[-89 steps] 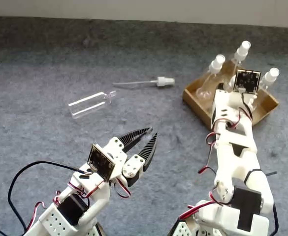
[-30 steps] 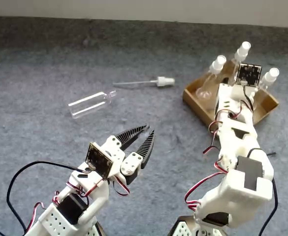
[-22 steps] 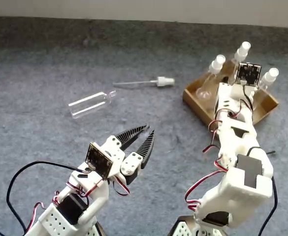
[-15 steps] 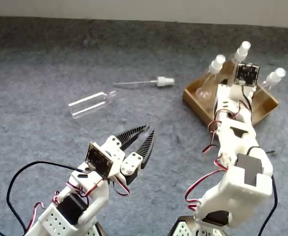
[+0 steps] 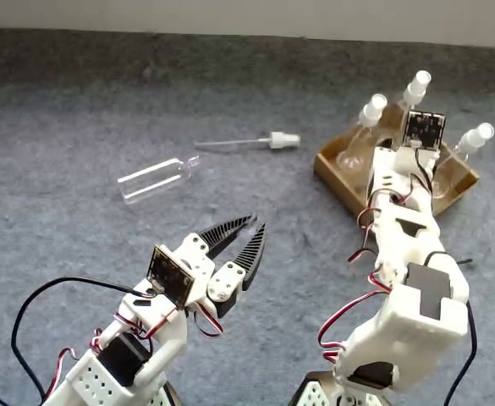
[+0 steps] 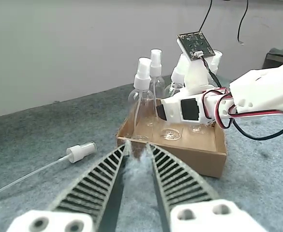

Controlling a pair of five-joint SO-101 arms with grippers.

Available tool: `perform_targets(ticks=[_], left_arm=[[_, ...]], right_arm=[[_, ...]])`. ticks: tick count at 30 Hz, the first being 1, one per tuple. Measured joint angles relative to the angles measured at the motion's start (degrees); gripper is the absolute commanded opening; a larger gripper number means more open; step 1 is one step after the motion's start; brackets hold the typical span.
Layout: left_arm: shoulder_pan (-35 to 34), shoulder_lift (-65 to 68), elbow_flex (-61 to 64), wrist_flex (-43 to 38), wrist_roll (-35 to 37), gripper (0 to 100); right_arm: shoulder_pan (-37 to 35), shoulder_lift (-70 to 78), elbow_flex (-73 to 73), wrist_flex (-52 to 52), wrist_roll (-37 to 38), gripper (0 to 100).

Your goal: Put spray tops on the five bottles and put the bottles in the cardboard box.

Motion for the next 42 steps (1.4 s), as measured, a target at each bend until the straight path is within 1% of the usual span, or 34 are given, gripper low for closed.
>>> perform_targets(ticks=[2, 12, 24, 42], left_arm=[[0.0, 0.0, 0.0, 0.0, 0.0, 1], [0.0, 0.0, 0.0, 0.0, 0.0, 1], [0.0, 0.0, 0.0, 0.0, 0.0, 1], [-0.4, 0.0, 0.0, 0.0, 0.0, 1]], right_arm=[[0.0, 0.0, -0.4, 0.5, 0.0, 24.5], [0.1, -2.8, -6.8, 12.5, 0.0, 24.9], [0.0, -2.8, -8.4, 13.5, 0.3, 25.0], [-0.4, -2.8, -33.0, 39.9, 0.3, 25.0]])
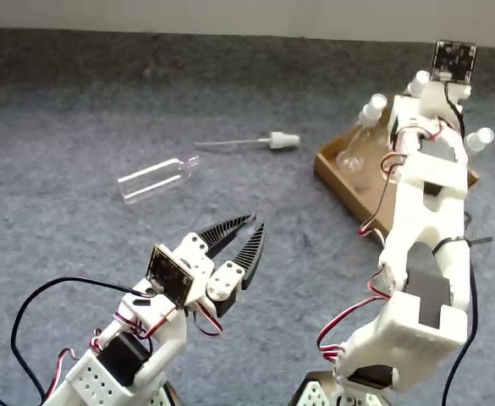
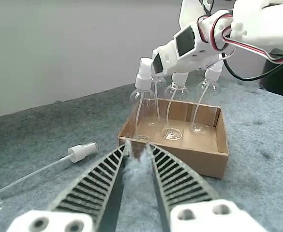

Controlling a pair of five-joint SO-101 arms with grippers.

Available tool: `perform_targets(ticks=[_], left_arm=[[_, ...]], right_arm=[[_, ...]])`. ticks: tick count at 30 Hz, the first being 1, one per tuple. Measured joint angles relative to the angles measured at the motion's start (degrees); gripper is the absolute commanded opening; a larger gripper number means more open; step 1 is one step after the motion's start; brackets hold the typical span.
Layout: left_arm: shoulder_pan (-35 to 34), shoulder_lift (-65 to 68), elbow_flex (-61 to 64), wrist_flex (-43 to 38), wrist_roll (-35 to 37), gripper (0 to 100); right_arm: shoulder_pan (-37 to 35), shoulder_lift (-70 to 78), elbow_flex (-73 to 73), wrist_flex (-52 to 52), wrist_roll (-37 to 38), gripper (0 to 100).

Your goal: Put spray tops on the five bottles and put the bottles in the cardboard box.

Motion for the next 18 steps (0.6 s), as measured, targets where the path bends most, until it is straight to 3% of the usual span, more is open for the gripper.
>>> perform_targets(ticks=[9, 15, 18], left_arm=[[-0.4, 0.0, 0.0, 0.0, 0.0, 1], [-8.4, 0.0, 0.0, 0.0, 0.0, 1], [-12.7, 0.0, 0.0, 0.0, 0.0, 1]], right_arm=[[-2.0, 0.0, -15.1, 16.2, 0.0, 24.6], [-5.6, 0.0, -22.8, 28.7, 0.0, 23.9], [-8.8, 0.0, -24.4, 34.8, 0.0, 18.2]])
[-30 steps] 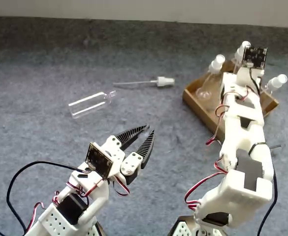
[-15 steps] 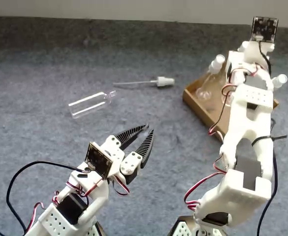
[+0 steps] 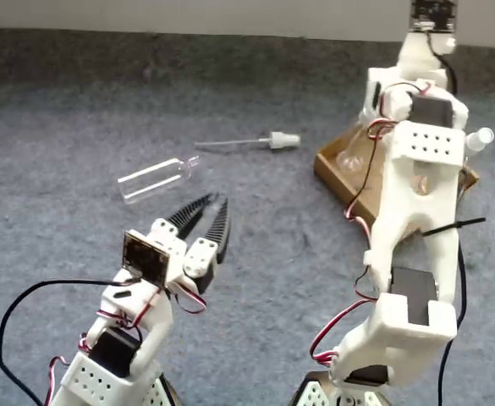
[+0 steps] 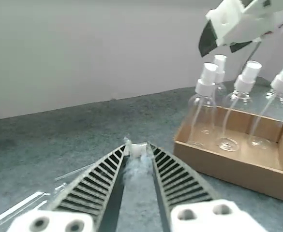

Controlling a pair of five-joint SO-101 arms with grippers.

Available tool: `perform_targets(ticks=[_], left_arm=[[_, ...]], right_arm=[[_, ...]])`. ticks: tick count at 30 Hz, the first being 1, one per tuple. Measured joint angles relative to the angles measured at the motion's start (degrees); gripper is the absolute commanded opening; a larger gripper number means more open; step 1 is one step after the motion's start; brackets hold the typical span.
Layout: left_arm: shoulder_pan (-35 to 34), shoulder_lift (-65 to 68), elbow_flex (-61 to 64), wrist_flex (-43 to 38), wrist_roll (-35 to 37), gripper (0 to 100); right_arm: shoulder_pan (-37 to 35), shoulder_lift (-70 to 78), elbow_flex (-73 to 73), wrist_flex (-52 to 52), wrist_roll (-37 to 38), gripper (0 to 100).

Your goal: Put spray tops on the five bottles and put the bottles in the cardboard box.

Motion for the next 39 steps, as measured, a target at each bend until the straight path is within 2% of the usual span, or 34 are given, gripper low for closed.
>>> perform_targets(ticks=[3, 15, 20, 24, 27, 39], left_arm=[[-5.5, 0.0, -0.4, 0.0, 0.0, 1], [-32.7, 0.0, -4.2, 1.8, 0.0, 1], [-41.5, 0.0, -4.2, 10.4, 0.0, 1], [-47.9, 0.0, -4.2, 21.2, 0.0, 1], [-50.2, 0.0, -4.2, 23.9, 0.1, 1], [-50.6, 0.0, -2.2, 24.0, 0.0, 1]], right_arm=[[-3.1, 0.0, -0.4, 4.1, 0.0, 14.6], [-21.5, 0.0, -0.4, 13.4, 0.1, 14.6], [-28.7, 0.0, -0.4, 15.0, 0.4, 14.6], [-31.6, 0.0, -0.4, 15.3, 5.5, 14.6], [-31.8, 0.0, -0.4, 15.3, 7.6, 14.6], [-30.4, -6.7, -1.3, 15.5, 8.4, 14.6]])
